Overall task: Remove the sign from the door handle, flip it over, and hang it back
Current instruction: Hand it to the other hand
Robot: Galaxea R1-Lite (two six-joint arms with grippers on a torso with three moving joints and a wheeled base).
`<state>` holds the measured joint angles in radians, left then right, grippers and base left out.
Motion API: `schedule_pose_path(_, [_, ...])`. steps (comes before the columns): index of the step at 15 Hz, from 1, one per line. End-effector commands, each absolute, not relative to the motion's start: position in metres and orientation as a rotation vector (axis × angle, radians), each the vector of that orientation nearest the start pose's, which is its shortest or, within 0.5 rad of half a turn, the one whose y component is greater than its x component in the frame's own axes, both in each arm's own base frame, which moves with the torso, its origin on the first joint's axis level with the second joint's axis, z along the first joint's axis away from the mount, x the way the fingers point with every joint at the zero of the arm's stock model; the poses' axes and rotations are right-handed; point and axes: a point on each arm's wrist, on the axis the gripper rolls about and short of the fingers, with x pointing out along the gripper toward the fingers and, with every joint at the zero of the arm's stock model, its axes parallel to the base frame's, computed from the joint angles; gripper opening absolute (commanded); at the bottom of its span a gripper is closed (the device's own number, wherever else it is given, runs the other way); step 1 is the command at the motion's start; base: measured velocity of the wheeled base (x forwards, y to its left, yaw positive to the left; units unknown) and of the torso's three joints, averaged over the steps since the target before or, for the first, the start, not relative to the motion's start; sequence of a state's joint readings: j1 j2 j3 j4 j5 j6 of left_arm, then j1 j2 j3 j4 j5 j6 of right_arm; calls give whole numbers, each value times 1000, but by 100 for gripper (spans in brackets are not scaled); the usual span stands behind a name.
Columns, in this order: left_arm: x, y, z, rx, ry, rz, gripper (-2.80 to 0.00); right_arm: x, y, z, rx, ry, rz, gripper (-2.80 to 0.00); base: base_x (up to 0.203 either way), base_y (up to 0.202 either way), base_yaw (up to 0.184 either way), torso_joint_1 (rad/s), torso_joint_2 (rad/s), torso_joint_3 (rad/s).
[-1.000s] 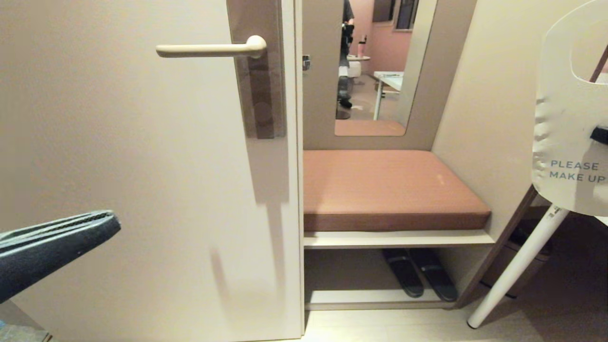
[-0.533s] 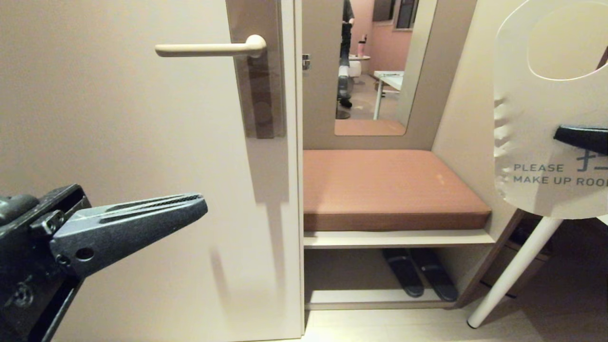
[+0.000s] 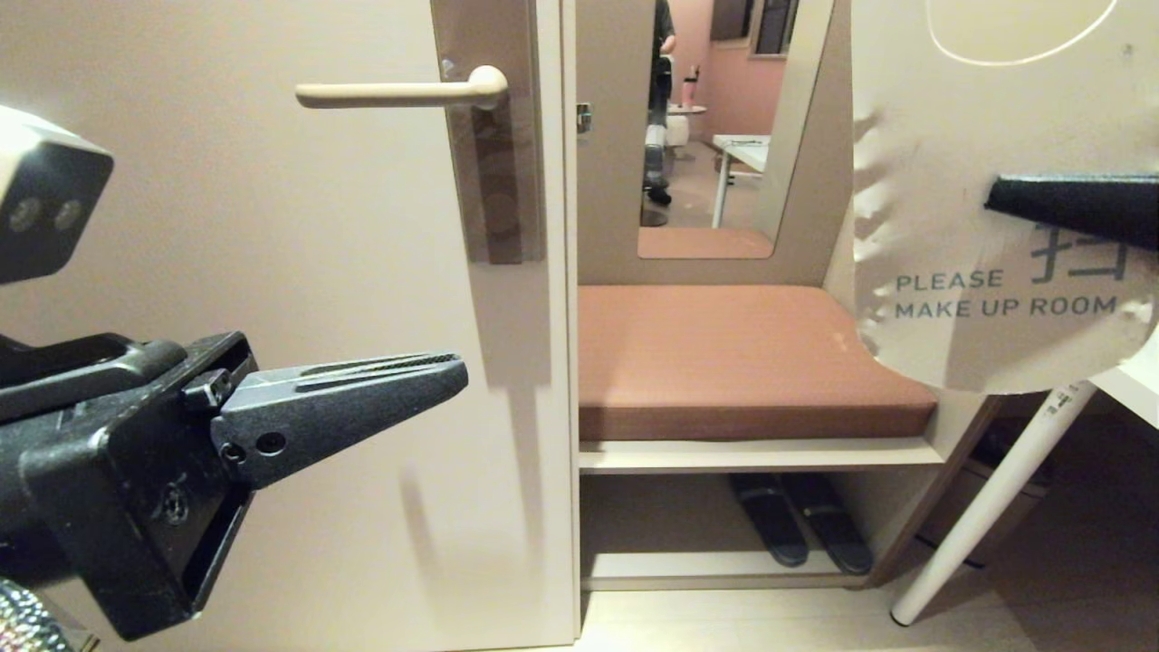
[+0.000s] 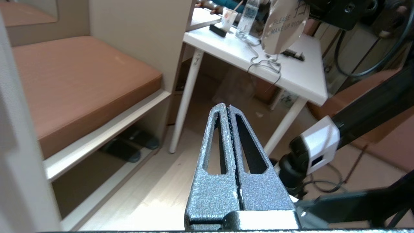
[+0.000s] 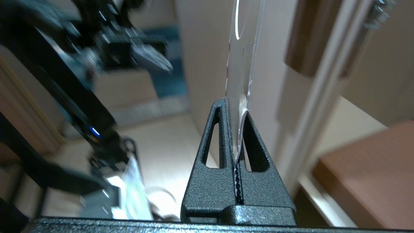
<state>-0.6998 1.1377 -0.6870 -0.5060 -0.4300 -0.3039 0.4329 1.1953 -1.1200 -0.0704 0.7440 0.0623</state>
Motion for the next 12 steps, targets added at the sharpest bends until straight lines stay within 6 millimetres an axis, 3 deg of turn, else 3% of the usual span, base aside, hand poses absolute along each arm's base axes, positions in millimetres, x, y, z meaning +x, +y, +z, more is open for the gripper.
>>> schedule_pose_path(1, [124,-116,270,-306,116,-1132,-280,151,92,342,119,50,1209,-280,0,0,0,0,0,0])
schedule_pose_path(4, [125,-118,270,-311,116,-1133,-280,154,101,341,211,52,1250,-280,0,0,0,0,0,0])
schedule_pose_path(10, [121,-122,270,-320,130,-1164,-280,146,119,318,233,111,1353,-280,0,0,0,0,0,0])
schedule_pose_path(11, [121,-122,269,-319,132,-1167,0,147,120,315,233,111,1355,-280,0,0,0,0,0,0])
schedule_pose_path(12, [121,-122,269,-318,133,-1166,0,148,121,315,233,106,1356,-280,0,0,0,0,0,0])
